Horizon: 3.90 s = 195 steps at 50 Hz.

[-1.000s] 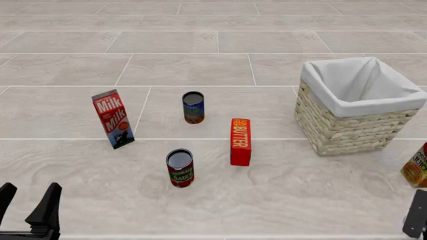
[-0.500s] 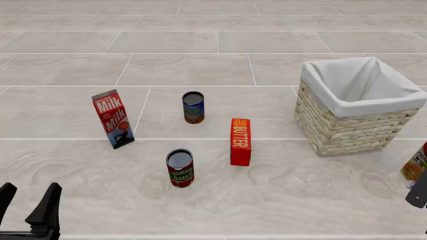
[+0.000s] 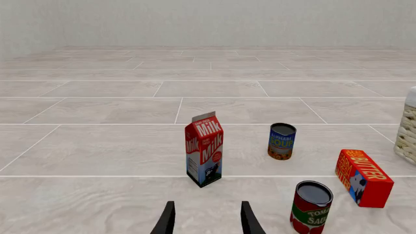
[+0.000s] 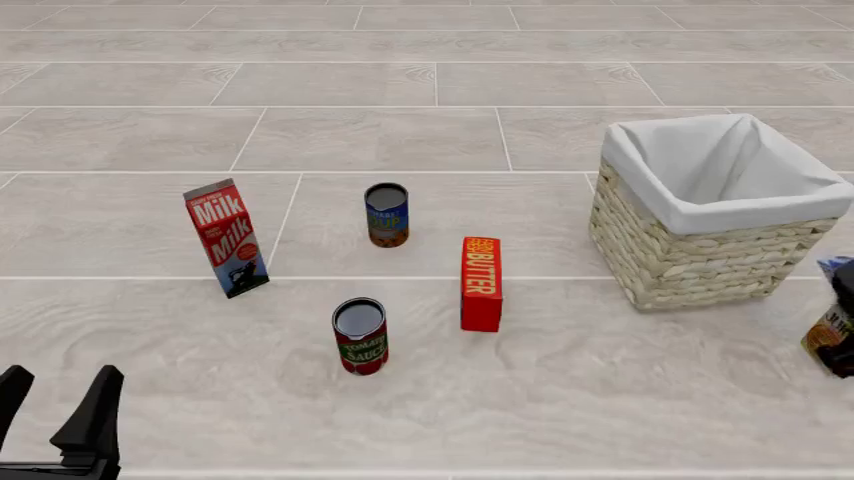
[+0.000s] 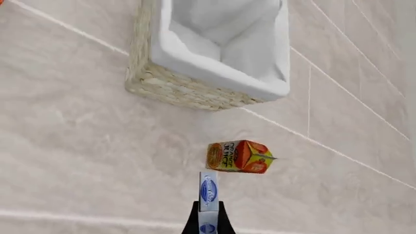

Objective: Pick the cream cheese and place it in the basket.

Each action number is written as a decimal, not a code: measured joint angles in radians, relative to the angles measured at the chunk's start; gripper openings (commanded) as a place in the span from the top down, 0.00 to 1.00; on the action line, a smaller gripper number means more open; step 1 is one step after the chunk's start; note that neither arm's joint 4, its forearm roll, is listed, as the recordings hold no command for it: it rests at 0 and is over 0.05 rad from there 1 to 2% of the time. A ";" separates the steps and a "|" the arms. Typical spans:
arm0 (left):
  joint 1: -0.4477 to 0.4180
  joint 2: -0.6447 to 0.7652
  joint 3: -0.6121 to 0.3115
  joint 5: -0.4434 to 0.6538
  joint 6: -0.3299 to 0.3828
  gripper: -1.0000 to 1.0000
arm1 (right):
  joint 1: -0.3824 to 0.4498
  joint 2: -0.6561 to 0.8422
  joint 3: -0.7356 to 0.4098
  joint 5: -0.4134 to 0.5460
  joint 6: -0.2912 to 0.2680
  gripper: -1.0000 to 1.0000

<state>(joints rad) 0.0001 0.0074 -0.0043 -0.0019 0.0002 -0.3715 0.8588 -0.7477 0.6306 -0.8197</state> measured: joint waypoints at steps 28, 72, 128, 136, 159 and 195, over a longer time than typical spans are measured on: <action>0.000 0.000 0.000 0.000 0.000 0.00 | 0.225 -0.059 -0.099 -0.098 0.586 1.00; 0.000 0.000 0.000 0.000 0.000 0.00 | 0.325 0.149 -0.426 -0.117 0.741 1.00; 0.000 0.000 0.000 0.000 0.000 0.00 | 0.204 0.726 -0.797 -0.090 0.729 1.00; 0.000 0.000 0.000 0.000 0.000 0.00 | 0.204 0.767 -0.829 -0.067 0.712 1.00; 0.000 0.000 0.000 0.000 0.000 0.00 | 0.215 0.874 -0.963 0.011 0.707 1.00; 0.000 0.000 0.000 0.000 0.000 0.00 | 0.214 0.921 -0.864 -0.067 0.689 1.00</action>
<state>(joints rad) 0.0001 0.0074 -0.0043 -0.0019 0.0002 -0.1578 1.7800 -1.6116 0.5641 -0.1306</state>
